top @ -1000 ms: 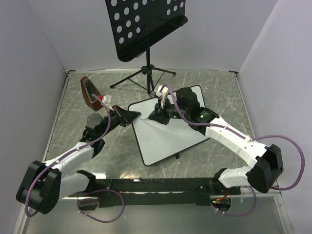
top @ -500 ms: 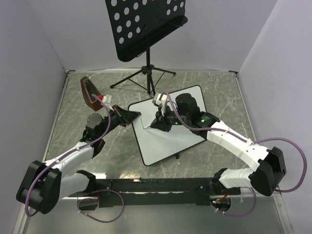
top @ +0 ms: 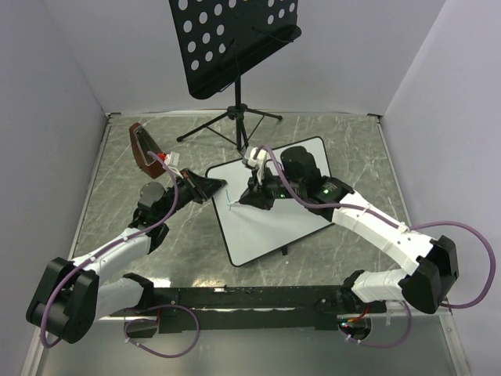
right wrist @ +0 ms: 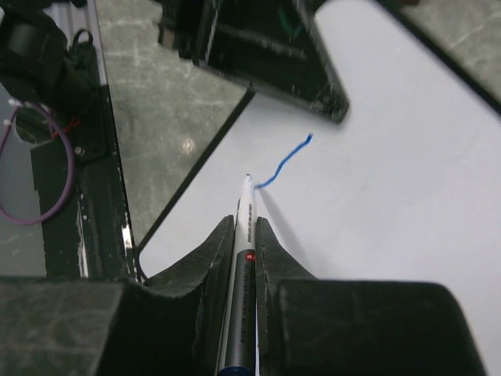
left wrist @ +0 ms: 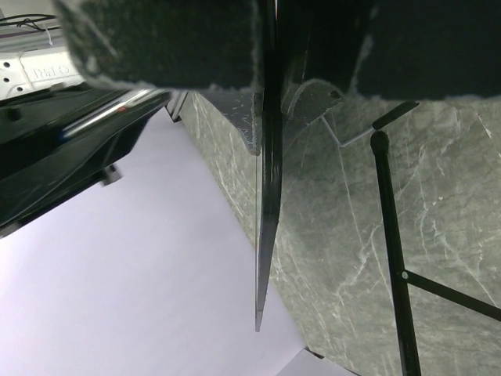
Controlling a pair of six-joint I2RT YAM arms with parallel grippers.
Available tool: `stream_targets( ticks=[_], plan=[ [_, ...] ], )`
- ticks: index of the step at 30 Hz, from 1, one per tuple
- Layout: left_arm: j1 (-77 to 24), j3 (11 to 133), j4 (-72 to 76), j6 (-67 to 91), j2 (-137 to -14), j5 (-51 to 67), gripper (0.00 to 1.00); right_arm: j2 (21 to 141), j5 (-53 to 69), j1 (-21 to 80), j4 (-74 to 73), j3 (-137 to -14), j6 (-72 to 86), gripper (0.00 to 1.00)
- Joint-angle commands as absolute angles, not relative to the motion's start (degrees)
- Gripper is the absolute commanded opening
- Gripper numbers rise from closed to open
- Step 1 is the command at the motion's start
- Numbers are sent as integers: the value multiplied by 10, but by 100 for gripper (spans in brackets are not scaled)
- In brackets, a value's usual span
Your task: Write a sentence on the whiteboard
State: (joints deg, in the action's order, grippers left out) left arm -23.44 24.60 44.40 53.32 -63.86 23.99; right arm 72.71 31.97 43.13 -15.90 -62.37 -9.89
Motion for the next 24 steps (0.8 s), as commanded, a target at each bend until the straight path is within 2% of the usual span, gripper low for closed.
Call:
stream_targets(
  ticks=[1, 24],
  plan=[
    [-236, 254, 518, 520, -629, 234, 1, 736, 316, 426, -142, -683, -96, 0],
    [-237, 250, 530, 524, -635, 239, 1, 772, 235, 421, -114, -695, -76, 0]
  ],
)
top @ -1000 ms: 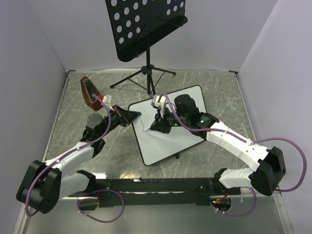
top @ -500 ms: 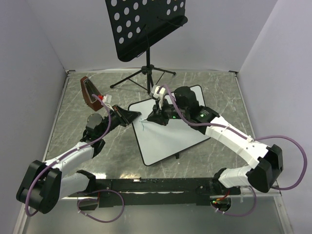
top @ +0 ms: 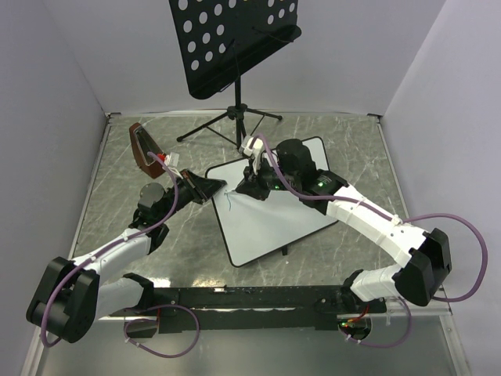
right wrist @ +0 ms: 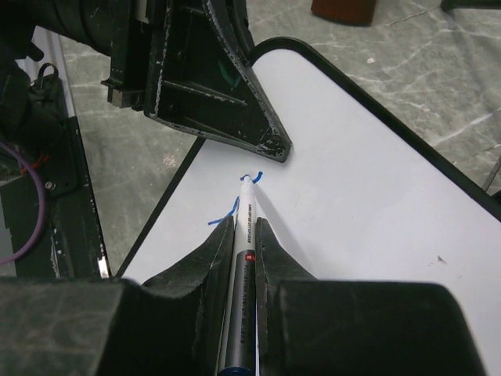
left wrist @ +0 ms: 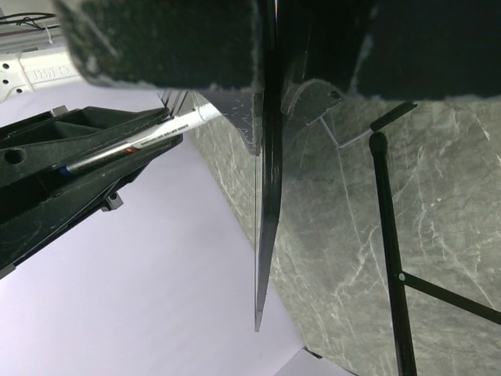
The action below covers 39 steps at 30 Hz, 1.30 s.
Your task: Write a sentence on the whiteboard
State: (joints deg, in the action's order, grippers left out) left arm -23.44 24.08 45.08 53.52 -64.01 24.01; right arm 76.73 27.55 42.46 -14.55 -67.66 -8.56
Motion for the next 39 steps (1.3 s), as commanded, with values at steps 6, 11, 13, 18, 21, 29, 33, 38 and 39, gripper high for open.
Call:
stream_targets(
  ticks=[6, 11, 13, 18, 21, 29, 33, 38, 39],
  plan=[
    [-236, 250, 527, 521, -635, 239, 1, 766, 215, 416, -114, -693, -74, 0],
    [-237, 251, 526, 520, -638, 238, 1, 759, 208, 413, -121, -686, -81, 0],
    [-237, 252, 526, 519, -639, 237, 1, 754, 201, 411, -124, -682, -83, 0],
    [-237, 257, 525, 518, -642, 238, 1, 741, 196, 410, -130, -674, -89, 0],
    [-237, 259, 523, 518, -643, 238, 1, 736, 204, 408, -134, -669, -93, 0],
    [-237, 263, 519, 515, -645, 239, 1, 724, 246, 408, -143, -646, -98, 0],
    [-237, 263, 521, 516, -647, 240, 1, 725, 268, 409, -145, -643, -94, 0],
    [-237, 264, 520, 517, -647, 240, 1, 739, 287, 410, -150, -653, -88, 0],
    [-237, 264, 521, 517, -647, 241, 1, 741, 288, 410, -149, -657, -86, 0]
  ],
)
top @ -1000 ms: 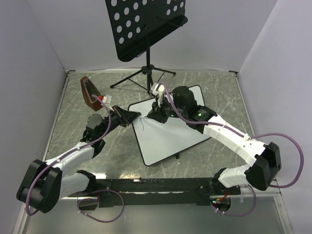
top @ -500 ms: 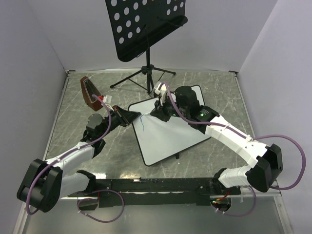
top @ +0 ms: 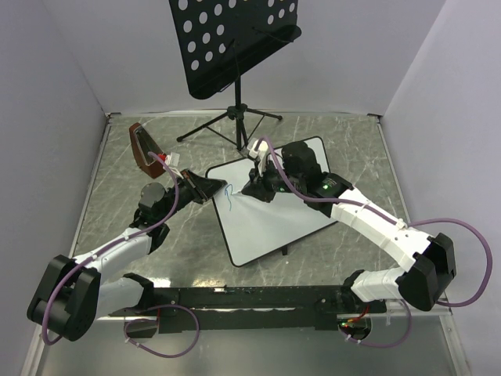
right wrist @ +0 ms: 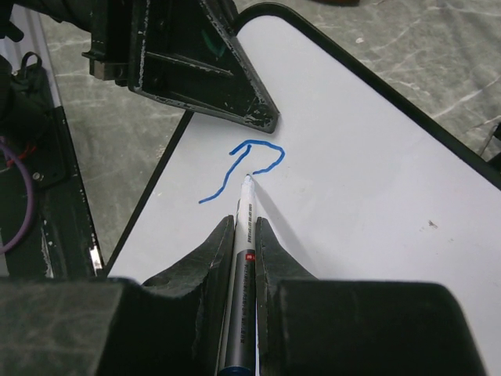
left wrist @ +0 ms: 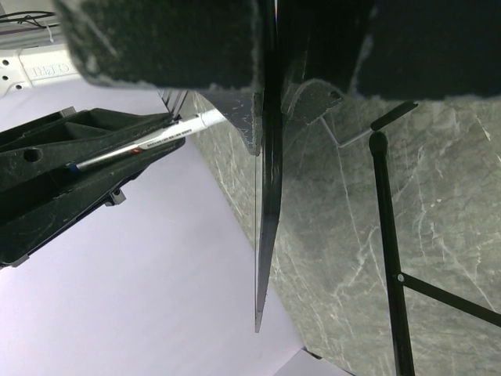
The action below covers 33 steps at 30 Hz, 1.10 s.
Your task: Write a sentence on the whiteboard
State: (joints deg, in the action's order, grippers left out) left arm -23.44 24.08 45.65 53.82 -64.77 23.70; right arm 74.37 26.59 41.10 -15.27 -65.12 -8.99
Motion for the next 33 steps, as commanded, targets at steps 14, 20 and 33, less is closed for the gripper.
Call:
stream_targets(
  ticks=[14, 20, 33],
  plan=[
    [-237, 255, 535, 522, -653, 242, 1, 762, 302, 411, -143, -690, -69, 0],
    [-237, 253, 534, 521, -650, 242, 1, 743, 310, 410, -146, -694, -68, 0],
    [-236, 247, 532, 519, -645, 242, 1, 699, 385, 370, -156, -653, -95, 0]
  ],
)
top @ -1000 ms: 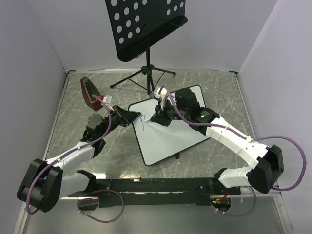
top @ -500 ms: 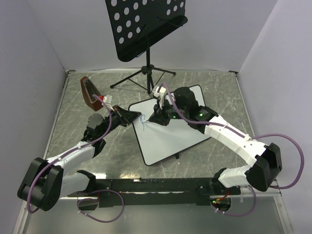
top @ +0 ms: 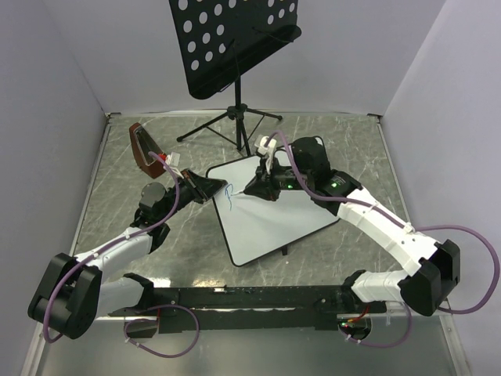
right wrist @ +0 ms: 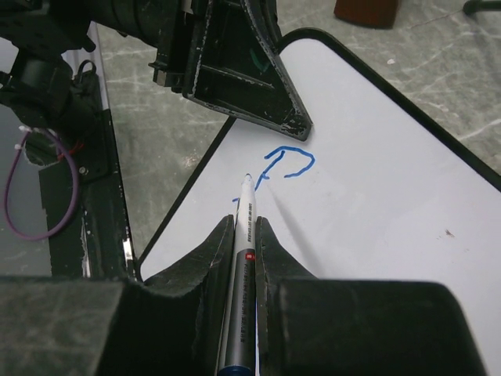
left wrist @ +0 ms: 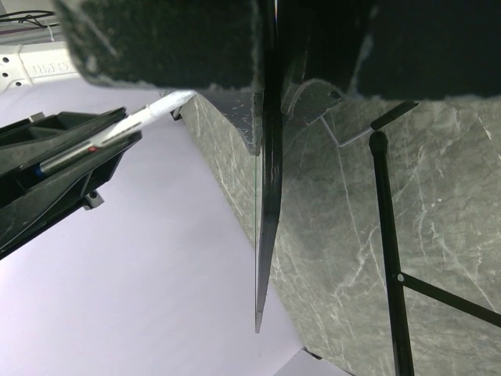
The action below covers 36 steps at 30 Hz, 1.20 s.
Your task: Write a sentence on the whiteboard
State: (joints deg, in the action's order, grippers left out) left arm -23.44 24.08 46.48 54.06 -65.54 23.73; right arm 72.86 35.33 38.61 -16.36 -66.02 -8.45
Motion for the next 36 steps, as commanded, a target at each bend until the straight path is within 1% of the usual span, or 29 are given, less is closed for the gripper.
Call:
stream_targets(
  ticks=[1, 7, 14, 36],
  plan=[
    [-237, 247, 532, 519, -645, 242, 1, 697, 388, 363, -155, -651, -96, 0],
    [-236, 246, 534, 520, -644, 243, 1, 690, 407, 341, -138, -637, -90, 0],
    [-237, 247, 538, 523, -648, 243, 1, 692, 407, 339, -123, -623, -90, 0],
    [-237, 250, 548, 527, -657, 249, 1, 732, 405, 341, -110, -646, -101, 0]
  ],
)
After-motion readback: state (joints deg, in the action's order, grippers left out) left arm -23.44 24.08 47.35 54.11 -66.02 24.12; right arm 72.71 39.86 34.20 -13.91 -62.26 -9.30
